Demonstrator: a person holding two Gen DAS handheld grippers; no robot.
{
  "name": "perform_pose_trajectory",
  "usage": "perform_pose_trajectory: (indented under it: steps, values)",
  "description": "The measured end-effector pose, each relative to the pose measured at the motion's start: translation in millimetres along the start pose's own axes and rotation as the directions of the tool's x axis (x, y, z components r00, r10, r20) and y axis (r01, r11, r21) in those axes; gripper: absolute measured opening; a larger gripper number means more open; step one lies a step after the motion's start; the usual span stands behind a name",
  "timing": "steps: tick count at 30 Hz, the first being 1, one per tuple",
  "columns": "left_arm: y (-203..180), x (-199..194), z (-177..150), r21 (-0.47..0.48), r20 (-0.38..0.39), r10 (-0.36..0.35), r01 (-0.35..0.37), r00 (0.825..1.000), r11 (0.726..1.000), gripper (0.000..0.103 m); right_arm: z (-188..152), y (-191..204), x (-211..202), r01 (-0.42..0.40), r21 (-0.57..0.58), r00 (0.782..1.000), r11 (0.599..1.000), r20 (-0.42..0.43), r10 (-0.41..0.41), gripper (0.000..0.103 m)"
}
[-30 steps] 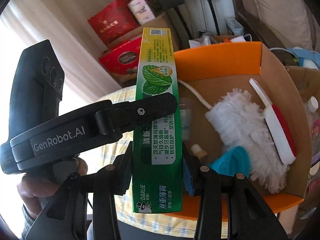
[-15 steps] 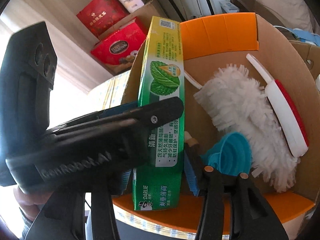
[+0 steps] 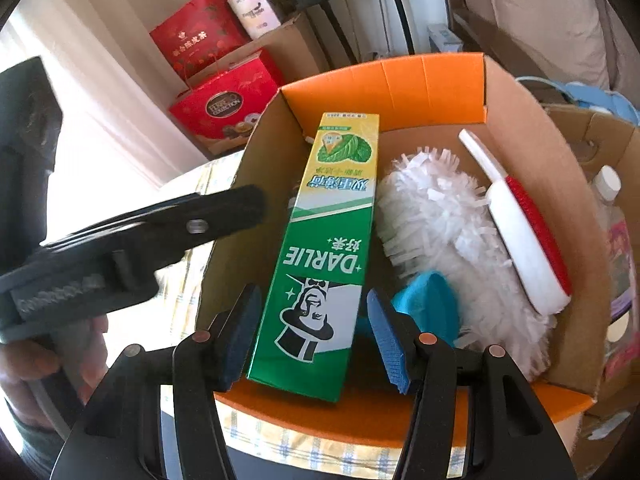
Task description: Organize objects
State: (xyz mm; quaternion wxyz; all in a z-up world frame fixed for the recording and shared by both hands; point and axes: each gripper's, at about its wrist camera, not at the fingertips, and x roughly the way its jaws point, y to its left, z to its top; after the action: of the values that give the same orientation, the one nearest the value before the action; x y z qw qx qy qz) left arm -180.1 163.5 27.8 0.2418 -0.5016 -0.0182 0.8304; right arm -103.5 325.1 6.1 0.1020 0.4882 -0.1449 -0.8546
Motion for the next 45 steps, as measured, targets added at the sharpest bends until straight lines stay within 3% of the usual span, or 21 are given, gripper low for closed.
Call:
perform_pose_trajectory:
  steps: [7,10,15,24,36,45]
  values:
    - [22,-28,-22,0.008,0.036,0.041,-0.041,0.999,0.999,0.080,-4,9,-15,0.047,-0.035,0.998,0.998,0.051,-0.045,0.061]
    - [31,-35,-34,0.002,0.054,0.049,-0.049,0.997,0.999,0.094,-6,15,-20,0.072,-0.045,0.994,0.996,0.085,-0.068,0.069]
    - [43,-47,-53,0.001,0.071,0.089,-0.089,0.994,0.996,0.095,-14,26,-31,0.097,-0.058,0.987,0.994,0.133,-0.089,0.085]
    - [55,-73,-83,-0.017,0.115,0.108,-0.107,0.988,0.994,0.101,-29,44,-38,0.146,-0.085,0.976,0.986,0.177,-0.129,0.099]
    - [63,-106,-124,-0.031,0.149,0.175,-0.172,0.973,0.985,0.103,-53,60,-50,0.205,-0.081,0.957,0.975,0.225,-0.182,0.102]
    - [66,-126,-156,-0.086,0.198,0.217,-0.203,0.956,0.975,0.103,-77,66,-64,0.285,-0.065,0.928,0.956,0.268,-0.258,0.103]
